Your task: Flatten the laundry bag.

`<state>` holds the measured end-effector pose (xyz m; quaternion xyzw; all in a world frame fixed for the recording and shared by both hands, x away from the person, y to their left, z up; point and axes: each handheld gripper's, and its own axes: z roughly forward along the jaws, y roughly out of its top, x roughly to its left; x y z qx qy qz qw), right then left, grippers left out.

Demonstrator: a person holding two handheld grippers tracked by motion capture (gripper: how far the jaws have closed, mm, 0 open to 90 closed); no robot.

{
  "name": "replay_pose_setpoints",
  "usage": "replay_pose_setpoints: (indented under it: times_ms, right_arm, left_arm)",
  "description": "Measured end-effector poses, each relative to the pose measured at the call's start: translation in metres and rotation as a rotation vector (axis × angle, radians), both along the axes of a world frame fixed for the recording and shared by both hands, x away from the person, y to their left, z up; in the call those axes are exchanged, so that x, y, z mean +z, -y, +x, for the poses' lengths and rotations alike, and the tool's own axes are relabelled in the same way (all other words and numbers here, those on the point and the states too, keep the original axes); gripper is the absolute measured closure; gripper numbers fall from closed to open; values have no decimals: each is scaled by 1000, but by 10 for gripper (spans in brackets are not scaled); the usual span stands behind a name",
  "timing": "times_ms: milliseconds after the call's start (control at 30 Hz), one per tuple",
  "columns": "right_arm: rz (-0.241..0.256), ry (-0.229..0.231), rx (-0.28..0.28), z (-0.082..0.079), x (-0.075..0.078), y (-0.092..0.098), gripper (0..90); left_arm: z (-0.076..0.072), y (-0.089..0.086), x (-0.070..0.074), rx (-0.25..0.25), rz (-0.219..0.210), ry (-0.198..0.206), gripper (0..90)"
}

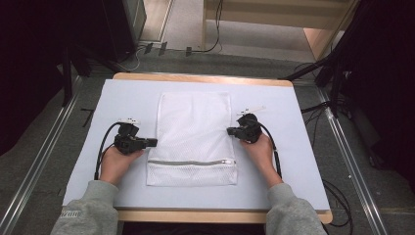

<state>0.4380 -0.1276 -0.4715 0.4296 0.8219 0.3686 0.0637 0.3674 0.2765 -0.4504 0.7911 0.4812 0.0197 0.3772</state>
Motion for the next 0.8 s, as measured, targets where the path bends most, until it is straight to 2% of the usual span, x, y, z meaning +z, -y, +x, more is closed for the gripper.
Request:
replay_pose_setpoints:
  times_ms: [100,233,300,433,533,600,700,800]
  right_arm:
    - [1,17,5,3,-1,-2,892]
    - [-2,13,-5,2,0,-2,844]
    - [-1,15,-8,0,3,-1,787]
    - [11,14,-4,-3,7,4,715]
    - [21,17,-8,-6,11,7,701]
    - [39,30,-10,-11,14,10,690]
    - [39,27,-7,-16,15,13,685]
    - [45,31,-5,-21,17,15,686]
  left_arm:
    - [0,-2,0,12,-3,7,900]
    - [2,-3,1,7,1,13,886]
    - [2,-5,3,20,5,30,831]
    - [3,-10,9,42,2,45,660]
    - [4,-13,12,45,-22,41,622]
    - [5,-12,14,39,-24,37,592]
    - [6,-9,16,24,-28,30,551]
    - [7,-6,15,-2,-16,22,531]
